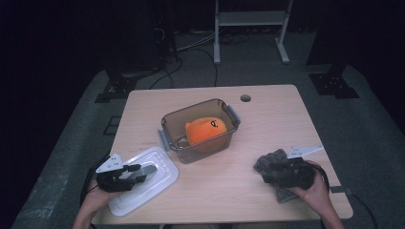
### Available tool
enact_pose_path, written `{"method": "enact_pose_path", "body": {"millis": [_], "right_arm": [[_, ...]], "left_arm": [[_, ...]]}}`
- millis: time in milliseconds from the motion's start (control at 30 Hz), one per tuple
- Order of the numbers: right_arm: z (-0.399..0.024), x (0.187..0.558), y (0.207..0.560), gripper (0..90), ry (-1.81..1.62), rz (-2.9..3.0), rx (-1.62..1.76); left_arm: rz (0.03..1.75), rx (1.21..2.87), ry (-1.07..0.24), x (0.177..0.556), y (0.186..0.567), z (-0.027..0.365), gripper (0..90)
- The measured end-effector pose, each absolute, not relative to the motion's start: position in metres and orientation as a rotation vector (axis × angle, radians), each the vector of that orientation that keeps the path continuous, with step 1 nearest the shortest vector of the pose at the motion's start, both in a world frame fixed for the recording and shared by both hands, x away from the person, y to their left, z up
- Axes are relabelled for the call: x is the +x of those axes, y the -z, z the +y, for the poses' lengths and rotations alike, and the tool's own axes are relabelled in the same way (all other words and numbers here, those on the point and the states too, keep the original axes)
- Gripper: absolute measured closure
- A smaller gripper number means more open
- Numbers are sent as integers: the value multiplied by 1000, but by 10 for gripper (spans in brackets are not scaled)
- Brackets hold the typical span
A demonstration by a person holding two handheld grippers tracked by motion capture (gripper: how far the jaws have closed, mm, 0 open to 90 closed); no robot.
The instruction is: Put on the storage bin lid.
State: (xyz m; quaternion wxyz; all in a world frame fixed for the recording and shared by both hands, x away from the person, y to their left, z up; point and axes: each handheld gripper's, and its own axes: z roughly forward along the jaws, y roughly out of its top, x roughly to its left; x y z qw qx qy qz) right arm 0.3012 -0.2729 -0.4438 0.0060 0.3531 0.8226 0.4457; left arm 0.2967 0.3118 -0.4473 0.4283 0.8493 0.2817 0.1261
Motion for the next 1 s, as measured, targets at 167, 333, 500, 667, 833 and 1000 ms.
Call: {"method": "enact_pose_path", "body": {"millis": [167,333,500,667,833,1000], "right_arm": [[-273,301,444,326,-1395,2576,1104],[-272,301,444,326,-1396,2578,1100],[-272,301,443,326,-1396,2579,1098],[-272,301,443,326,-1388,2582,1096],[-272,301,443,326,-1392,2579,1096],[-273,301,443,326,-1393,2575,1100]], "left_arm": [[710,2127,-319,298,450,312,530],[733,2138,-312,300,454,313,569],[724,2136,-303,300,454,315,650],[717,2142,-298,299,453,315,663],[728,2148,-289,297,452,316,664],[729,2143,-286,295,448,318,665]]}}
